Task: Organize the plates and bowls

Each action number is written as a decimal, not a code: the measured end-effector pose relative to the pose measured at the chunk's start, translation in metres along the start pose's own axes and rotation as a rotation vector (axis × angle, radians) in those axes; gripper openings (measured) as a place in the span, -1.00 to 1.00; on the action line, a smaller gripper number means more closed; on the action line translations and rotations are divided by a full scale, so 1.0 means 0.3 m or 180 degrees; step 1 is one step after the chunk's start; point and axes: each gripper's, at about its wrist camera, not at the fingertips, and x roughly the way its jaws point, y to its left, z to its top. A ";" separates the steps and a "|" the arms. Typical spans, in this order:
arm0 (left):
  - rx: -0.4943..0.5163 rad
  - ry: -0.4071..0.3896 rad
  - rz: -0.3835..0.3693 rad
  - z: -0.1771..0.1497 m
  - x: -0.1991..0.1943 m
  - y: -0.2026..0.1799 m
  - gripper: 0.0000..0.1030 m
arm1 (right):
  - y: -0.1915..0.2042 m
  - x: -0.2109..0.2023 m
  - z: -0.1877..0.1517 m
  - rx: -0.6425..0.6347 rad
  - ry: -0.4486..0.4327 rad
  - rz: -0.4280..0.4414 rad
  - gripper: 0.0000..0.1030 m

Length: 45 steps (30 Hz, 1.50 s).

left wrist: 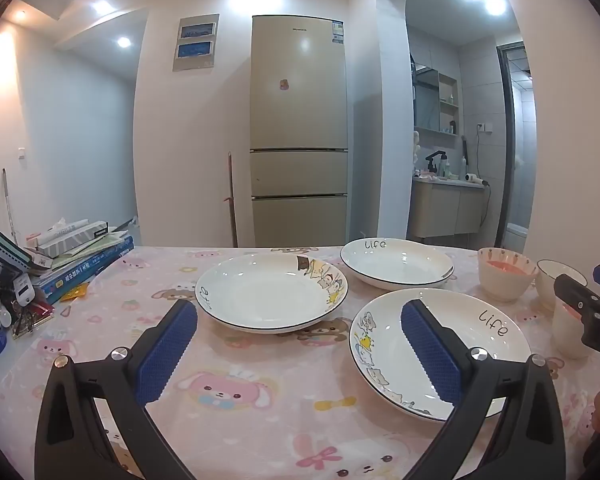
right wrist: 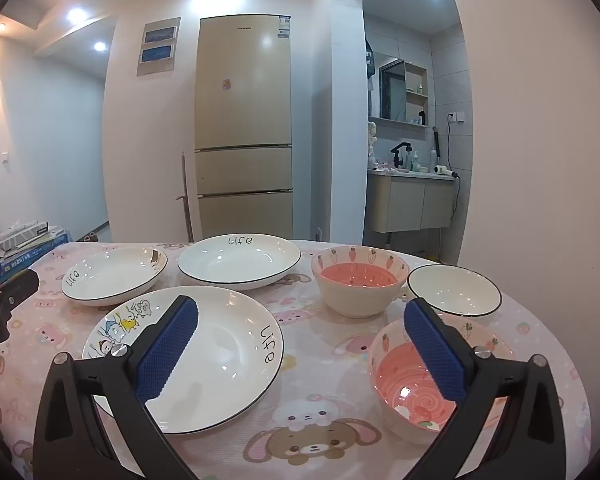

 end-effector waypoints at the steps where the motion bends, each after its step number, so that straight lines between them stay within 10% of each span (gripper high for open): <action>1: -0.0005 -0.0007 0.0000 0.000 0.000 0.000 1.00 | 0.000 0.000 0.000 0.0002 -0.0002 0.0001 1.00; 45: 0.0040 -0.0066 -0.0177 -0.002 -0.014 -0.014 1.00 | 0.005 0.005 -0.007 -0.0006 0.0001 0.0014 0.98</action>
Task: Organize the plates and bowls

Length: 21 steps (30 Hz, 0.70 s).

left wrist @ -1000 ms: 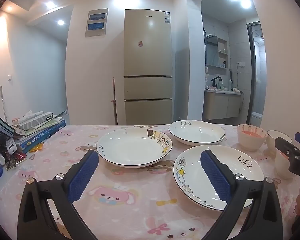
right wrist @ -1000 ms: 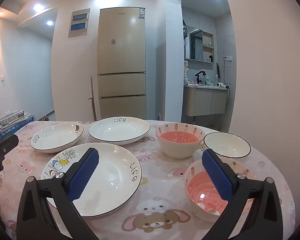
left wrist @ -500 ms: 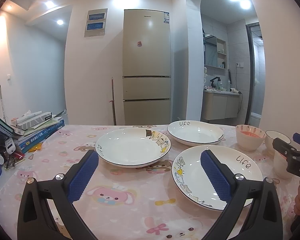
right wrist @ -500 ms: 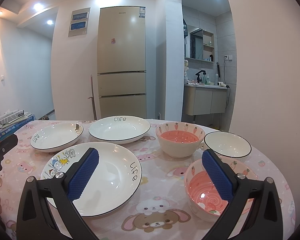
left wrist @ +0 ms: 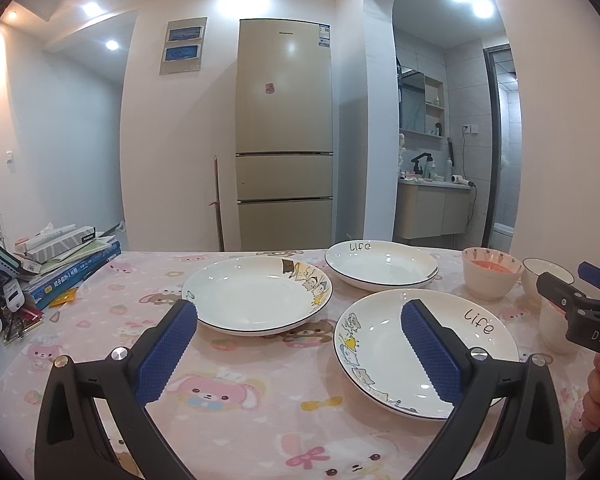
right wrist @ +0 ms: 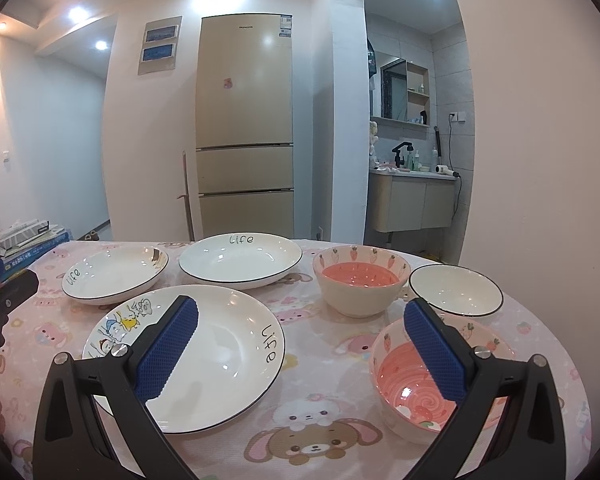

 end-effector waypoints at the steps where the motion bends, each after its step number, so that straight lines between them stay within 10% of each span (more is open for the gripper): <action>1: 0.0001 0.0000 0.0000 0.000 0.000 0.000 1.00 | 0.000 0.001 0.001 -0.0004 0.0002 -0.0008 0.97; 21: 0.0008 -0.0002 -0.0039 -0.001 -0.005 -0.001 1.00 | 0.004 0.005 0.009 -0.0056 0.0069 0.0096 0.88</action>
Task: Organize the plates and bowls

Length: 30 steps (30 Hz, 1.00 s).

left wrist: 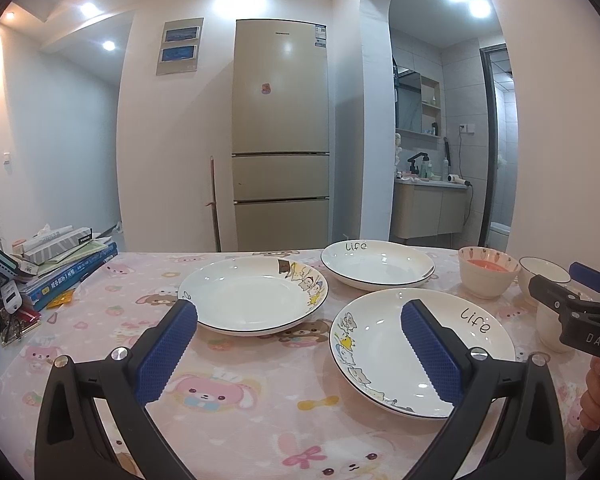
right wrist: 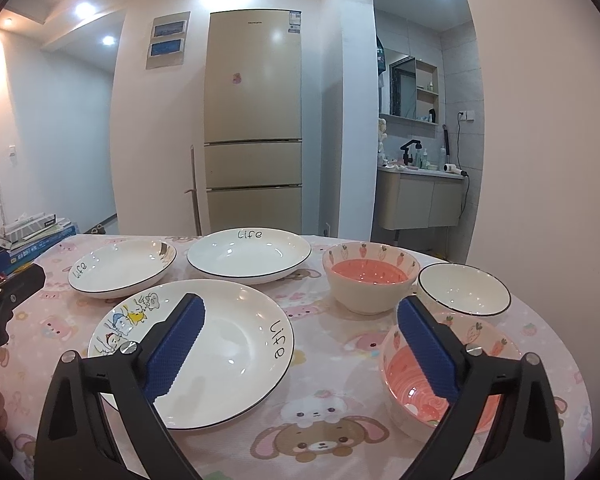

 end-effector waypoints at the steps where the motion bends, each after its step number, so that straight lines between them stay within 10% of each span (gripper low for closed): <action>1: 0.0000 0.0000 0.0000 0.000 0.001 0.000 1.00 | -0.001 0.000 0.001 0.0000 0.0001 -0.0001 0.88; 30: -0.0015 0.0070 0.0000 0.005 0.001 0.009 0.96 | 0.006 -0.015 -0.003 -0.0003 -0.0038 -0.0017 0.88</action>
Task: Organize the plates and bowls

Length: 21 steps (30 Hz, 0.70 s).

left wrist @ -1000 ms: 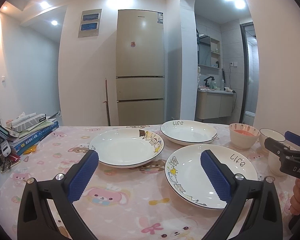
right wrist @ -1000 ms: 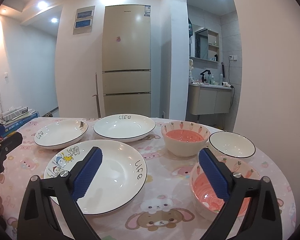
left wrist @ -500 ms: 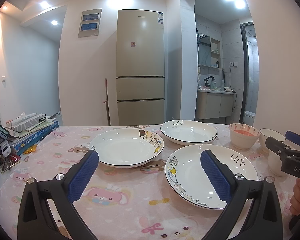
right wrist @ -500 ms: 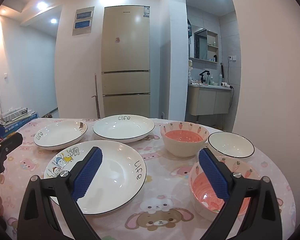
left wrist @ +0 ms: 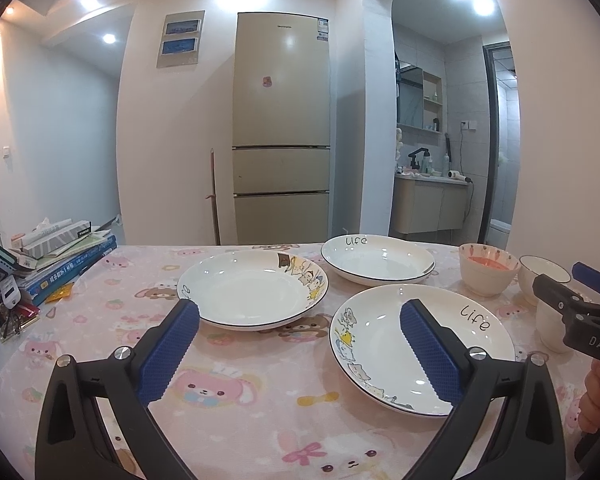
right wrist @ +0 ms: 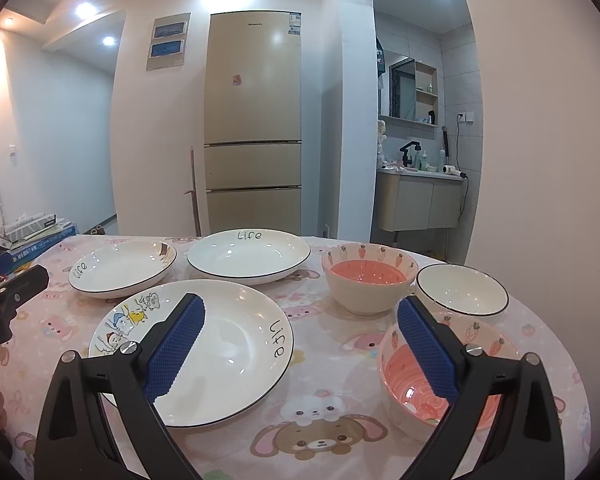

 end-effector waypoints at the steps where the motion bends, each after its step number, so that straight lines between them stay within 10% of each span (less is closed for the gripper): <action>1: 0.0013 -0.0020 0.0003 0.005 -0.005 -0.002 0.95 | 0.000 0.000 0.000 -0.0002 0.0001 -0.0003 0.88; 21: 0.0154 -0.0342 0.0083 0.197 -0.112 -0.003 0.95 | -0.037 -0.093 0.114 0.0113 -0.0218 0.0093 0.88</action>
